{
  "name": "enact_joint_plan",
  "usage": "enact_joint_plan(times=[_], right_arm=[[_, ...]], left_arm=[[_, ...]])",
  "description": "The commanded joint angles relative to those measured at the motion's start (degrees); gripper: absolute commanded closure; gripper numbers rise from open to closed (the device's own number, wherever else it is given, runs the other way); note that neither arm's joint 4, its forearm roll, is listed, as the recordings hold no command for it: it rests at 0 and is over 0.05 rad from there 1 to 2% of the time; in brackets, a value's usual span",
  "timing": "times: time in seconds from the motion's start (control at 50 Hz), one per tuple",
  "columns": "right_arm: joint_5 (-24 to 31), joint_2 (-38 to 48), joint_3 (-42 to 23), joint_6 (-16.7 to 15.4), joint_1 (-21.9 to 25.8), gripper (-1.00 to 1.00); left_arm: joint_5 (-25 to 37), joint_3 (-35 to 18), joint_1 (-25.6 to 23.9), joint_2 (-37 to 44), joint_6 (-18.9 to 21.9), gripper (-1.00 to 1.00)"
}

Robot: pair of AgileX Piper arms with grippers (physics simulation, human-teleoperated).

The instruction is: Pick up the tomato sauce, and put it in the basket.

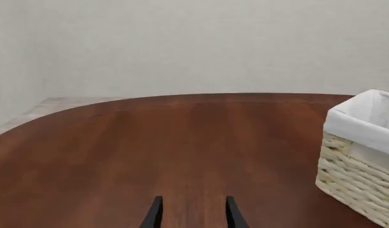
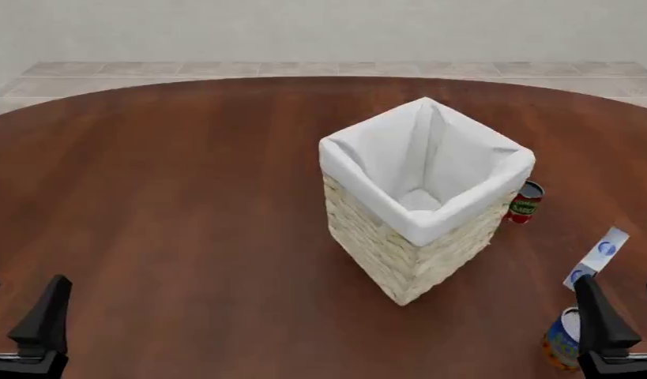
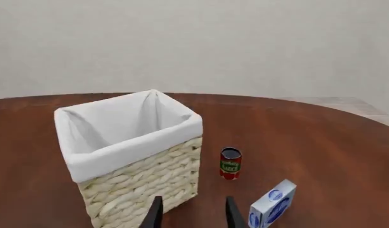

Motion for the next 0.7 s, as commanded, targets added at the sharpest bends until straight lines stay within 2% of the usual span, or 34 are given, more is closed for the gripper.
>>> enact_joint_plan(times=[0.02,0.16,0.3,0.34,0.54,0.6,0.64,0.68,0.7], right_arm=[[-0.22,0.63,-0.17,0.08,0.21,-1.00],[-1.02,1.63,-0.14,-0.12,0.36,-1.00],[-3.43,4.32,-0.17,-2.62,1.14,-1.00],[-3.89,4.89,-0.38,-2.22,1.23,-1.00],[-3.52,10.53,-6.84,-3.15,0.09,-1.00],[-3.83,13.84,-8.90,-4.54,-0.29,-1.00],[-4.32,16.23,-10.37,-3.37,-1.26,-1.00],[-4.77,18.24,-11.54,-3.68,-1.29,-1.00],[-4.86,18.61,-11.75,-5.03,-1.22,-1.00]], left_arm=[[-0.07,-0.17,0.00,0.29,0.00,-1.00],[-0.07,-0.17,0.00,0.29,0.00,-1.00],[-0.07,-0.17,0.00,0.29,0.00,-1.00],[-0.07,-0.17,0.00,0.29,0.00,-1.00],[-0.07,-0.17,0.00,0.29,0.00,-1.00],[-0.07,-0.17,0.00,0.29,0.00,-1.00],[-0.07,-0.17,0.00,0.29,0.00,-1.00],[-0.07,-0.17,0.00,0.29,0.00,-1.00],[-0.07,-0.17,0.00,0.29,0.00,-1.00]])
